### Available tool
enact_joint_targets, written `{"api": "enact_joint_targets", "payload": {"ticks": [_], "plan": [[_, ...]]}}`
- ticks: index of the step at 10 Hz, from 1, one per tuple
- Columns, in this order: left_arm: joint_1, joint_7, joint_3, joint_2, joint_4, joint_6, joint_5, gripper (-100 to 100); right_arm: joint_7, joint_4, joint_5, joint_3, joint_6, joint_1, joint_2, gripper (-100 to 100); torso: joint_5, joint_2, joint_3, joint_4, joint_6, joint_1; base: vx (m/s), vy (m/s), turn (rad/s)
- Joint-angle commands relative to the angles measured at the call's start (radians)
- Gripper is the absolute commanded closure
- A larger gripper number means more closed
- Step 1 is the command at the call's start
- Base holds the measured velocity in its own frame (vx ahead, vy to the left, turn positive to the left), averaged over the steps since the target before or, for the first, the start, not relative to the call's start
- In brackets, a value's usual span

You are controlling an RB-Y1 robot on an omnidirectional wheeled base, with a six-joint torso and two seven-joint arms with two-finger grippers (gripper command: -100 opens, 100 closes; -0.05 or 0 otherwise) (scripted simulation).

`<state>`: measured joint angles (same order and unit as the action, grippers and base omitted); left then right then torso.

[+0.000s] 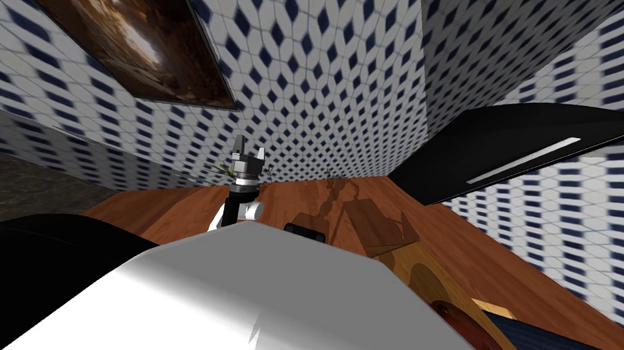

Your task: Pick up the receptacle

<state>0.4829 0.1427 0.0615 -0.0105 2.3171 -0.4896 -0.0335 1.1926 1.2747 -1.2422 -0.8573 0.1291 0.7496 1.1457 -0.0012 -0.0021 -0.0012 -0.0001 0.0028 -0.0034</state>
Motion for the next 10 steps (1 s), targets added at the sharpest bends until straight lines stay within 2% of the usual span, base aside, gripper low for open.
{"api": "enact_joint_targets", "payload": {"ticks": [1,2,6,7,8,10], "plan": [[0.000,0.000,0.000,0.000,0.000,0.000,0.000,0,0.000,0.000,0.000,0.000,0.000,0.000,0.000,0,0.000,0.000,0.000,0.000,0.000,0.000,0.003,-0.012,0.003],[0.000,0.000,0.000,0.000,0.000,0.000,0.000,0,0.002,-0.029,0.001,-0.004,-0.003,-0.016,-0.028,-100,0.001,0.001,0.000,0.000,0.000,0.003,-0.013,-0.016,0.072],[0.000,0.000,0.000,0.000,0.000,0.000,0.000,0,0.008,-0.098,0.003,-0.014,-0.010,-0.053,-0.094,-100,0.001,0.003,0.002,0.001,0.000,0.004,-0.027,-0.020,0.065],[0.000,0.000,0.000,0.000,0.000,0.000,0.000,0,0.007,-0.088,-0.003,-0.009,-0.009,-0.045,-0.085,-100,0.001,0.003,0.002,0.001,0.000,0.003,-0.012,-0.010,0.012],[0.000,0.000,0.000,0.000,0.000,0.000,0.000,0,0.005,-0.091,-0.004,-0.008,-0.011,-0.046,-0.087,100,0.001,0.002,0.001,0.001,0.000,0.004,0.000,0.000,0.000],[0.000,0.000,0.000,0.000,0.000,0.000,0.000,0,0.006,-0.091,-0.004,-0.008,-0.012,-0.045,-0.087,100,0.001,0.001,0.001,0.001,0.000,0.005,0.000,0.000,0.000]]}}
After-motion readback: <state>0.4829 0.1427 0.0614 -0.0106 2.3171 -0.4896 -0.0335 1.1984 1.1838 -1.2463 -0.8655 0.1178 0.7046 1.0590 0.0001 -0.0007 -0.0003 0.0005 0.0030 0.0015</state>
